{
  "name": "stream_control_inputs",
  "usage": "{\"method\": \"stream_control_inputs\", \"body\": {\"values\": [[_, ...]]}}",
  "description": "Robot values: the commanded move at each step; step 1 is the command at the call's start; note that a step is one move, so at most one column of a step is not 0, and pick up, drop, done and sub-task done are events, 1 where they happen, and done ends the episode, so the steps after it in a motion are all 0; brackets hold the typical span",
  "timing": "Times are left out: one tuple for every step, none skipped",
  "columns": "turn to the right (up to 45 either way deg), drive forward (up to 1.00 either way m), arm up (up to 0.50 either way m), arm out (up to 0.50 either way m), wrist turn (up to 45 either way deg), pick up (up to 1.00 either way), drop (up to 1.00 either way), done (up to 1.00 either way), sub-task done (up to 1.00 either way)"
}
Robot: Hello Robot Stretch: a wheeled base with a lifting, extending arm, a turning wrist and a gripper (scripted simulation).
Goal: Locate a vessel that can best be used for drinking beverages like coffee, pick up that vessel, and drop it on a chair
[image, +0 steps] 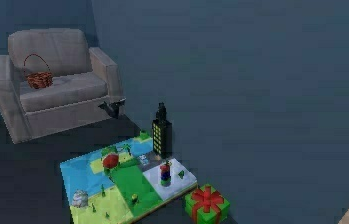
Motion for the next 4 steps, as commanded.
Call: {"method": "stream_control_inputs", "body": {"values": [[0.0, 0.00, 0.00, 0.00, -45.0, 0.00, 0.00, 0.00, 0.00], [0.0, 0.00, 0.00, 0.00, -27.0, 0.00, 0.00, 0.00, 0.00], [0.0, 0.00, 0.00, -0.20, 0.0, 0.00, 0.00, 0.00, 0.00], [-45.0, 0.00, 0.00, 0.00, 0.0, 0.00, 0.00, 0.00, 0.00]]}}
